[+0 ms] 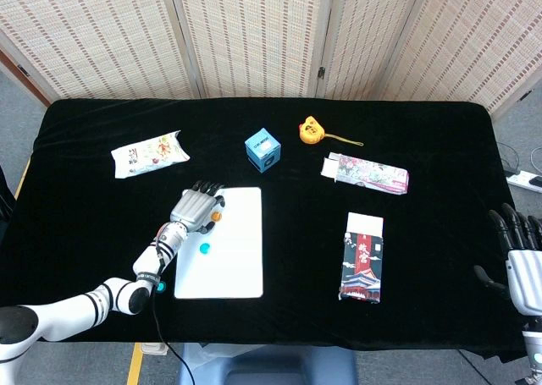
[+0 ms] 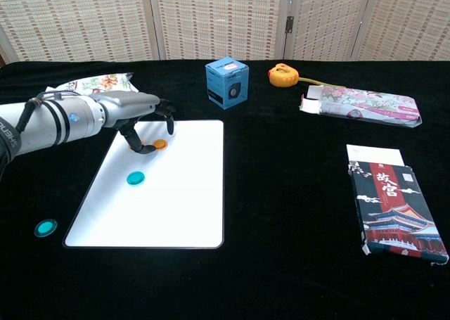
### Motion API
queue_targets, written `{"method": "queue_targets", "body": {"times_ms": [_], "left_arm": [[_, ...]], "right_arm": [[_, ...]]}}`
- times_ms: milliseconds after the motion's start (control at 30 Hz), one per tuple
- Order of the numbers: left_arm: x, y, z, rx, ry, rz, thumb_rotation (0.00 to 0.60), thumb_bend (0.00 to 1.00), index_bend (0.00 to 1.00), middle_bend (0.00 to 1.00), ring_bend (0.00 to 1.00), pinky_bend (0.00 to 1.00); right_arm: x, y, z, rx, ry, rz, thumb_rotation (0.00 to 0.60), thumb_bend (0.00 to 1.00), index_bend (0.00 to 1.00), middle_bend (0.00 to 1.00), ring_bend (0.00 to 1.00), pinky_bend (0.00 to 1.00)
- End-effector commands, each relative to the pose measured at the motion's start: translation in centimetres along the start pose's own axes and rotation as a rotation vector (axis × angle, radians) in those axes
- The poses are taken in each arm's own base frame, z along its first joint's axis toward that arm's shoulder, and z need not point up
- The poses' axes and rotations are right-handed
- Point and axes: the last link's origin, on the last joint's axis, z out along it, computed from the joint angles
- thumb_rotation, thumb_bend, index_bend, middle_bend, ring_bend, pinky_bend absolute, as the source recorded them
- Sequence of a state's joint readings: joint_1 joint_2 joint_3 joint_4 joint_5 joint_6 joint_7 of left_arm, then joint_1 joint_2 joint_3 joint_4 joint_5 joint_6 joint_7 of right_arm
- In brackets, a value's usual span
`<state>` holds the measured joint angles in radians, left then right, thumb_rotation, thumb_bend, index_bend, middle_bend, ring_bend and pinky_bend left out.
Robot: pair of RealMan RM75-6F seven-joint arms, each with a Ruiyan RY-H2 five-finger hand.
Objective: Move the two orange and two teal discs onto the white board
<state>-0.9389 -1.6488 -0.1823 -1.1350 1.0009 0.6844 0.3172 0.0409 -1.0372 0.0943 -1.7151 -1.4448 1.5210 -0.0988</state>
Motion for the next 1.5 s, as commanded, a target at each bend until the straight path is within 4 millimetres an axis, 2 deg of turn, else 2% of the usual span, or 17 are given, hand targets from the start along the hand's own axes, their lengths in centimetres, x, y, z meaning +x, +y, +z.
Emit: {"method": "queue_targets", "body": {"times_ms": [33,100,267,467,700,867,1200,1500], "left_arm": [[0.0,0.0,-0.1,-0.002,0.0,-0.003,0.6,0.43,0.32,0.09,0.0,0.0],[0.1,0.0,-0.2,-0.003,0.002,-0.007,0.6,0.43,0.31,0.09,0.0,0.0],[0.8,-2.1,-3.3,-0.013,0.064,-0.025,0.6,0.43,0.35,0.09,0.0,0.0],[0.4,-5.1,-7.9,-0.019,0.115,-0.012,0.6,0.43,0.4,0.09,0.0,0.0],[-1.1,-7.7,-13.2,-0.048,0.159,-0.021,0.6,0.44,0.42,0.09,0.0,0.0],[-2.6,-8.7,-15.5,-0.073,0.155,-0.014,0.6,0.44,0.43,0.09,0.0,0.0],[-5.7,-7.9,-19.0,-0.153,0.151,0.04,0.6,0.43,0.42,0.09,0.0,0.0],[-7.7,-6.3,-19.5,-0.201,0.109,0.083,0.6,0.43,0.42,0.09,0.0,0.0]], "right_arm": [[0.0,0.0,0.0,0.0,0.002,0.0,0.6,0.27,0.0,0.0,0.0,0.0],[0.1,0.0,0.0,0.0,0.004,0.0,0.6,0.27,0.0,0.0,0.0,0.0],[0.3,0.1,-0.1,0.001,0.011,0.001,0.6,0.27,0.0,0.0,0.0,0.0],[0.2,0.1,-0.1,0.009,0.009,0.009,0.6,0.27,0.0,0.0,0.0,0.0],[0.1,-0.4,0.1,0.032,0.014,0.011,0.6,0.27,0.0,0.0,0.0,0.0],[0.1,-0.7,0.3,0.046,0.014,0.012,0.6,0.27,0.0,0.0,0.0,0.0],[0.3,-1.0,0.0,0.052,0.019,0.011,0.6,0.27,0.0,0.0,0.0,0.0],[0.3,-1.0,-0.2,0.055,0.019,0.013,0.6,0.27,0.0,0.0,0.0,0.0]]}}
